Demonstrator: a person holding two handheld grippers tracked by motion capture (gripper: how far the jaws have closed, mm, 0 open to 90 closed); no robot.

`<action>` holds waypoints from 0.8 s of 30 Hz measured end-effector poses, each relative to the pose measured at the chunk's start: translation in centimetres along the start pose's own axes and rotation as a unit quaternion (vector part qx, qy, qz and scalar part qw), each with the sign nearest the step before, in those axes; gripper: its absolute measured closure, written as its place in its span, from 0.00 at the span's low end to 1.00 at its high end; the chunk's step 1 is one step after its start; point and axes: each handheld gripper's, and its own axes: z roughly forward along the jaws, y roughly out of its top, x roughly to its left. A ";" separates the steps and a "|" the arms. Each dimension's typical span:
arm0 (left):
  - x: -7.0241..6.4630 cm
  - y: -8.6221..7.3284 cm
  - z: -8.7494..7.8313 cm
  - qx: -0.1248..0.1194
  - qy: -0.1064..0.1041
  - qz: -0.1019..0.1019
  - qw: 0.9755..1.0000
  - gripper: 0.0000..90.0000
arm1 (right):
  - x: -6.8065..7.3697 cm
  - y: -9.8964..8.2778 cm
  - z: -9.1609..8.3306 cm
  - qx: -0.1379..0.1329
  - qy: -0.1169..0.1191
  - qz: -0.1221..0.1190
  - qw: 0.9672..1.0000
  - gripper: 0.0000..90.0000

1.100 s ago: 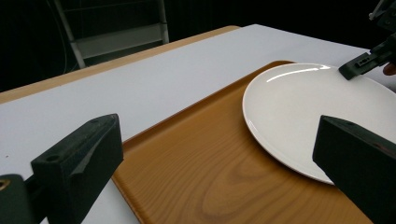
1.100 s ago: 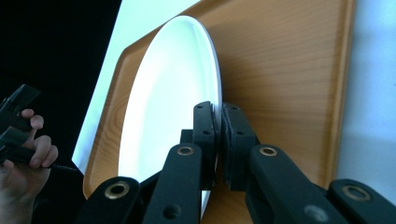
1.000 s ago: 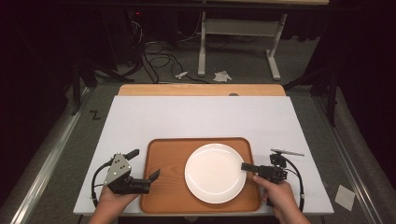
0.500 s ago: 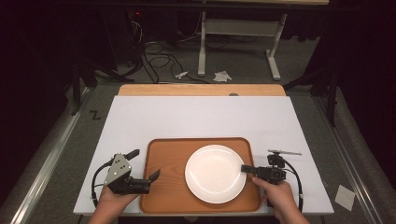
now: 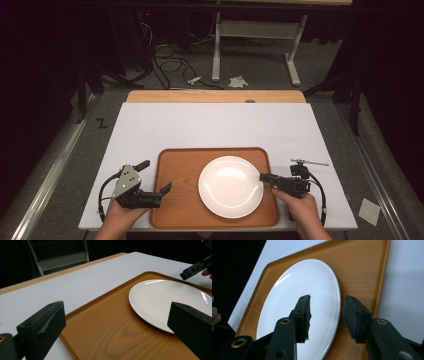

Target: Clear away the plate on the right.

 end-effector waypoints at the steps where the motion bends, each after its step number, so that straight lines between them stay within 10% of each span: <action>1: 0.0 0.0 0.0 0.000 -0.001 0.000 1.000 0.03 | 0.1 0.1 -0.2 -0.006 -0.005 -0.008 1.000 0.64; 5: -0.1 0.0 0.1 0.000 -0.001 -0.001 1.000 0.03 | 0.4 0.5 -1.4 -0.028 -0.041 -0.047 0.998 0.61; 17: -0.1 0.3 0.7 0.000 -0.005 0.000 1.000 0.02 | 1.0 0.6 -5.1 -0.111 -0.115 -0.136 0.978 0.43; 24: -0.2 0.6 1.3 -0.004 -0.004 0.001 1.000 0.01 | 0.5 0.0 -7.2 -0.161 -0.134 -0.190 0.959 0.17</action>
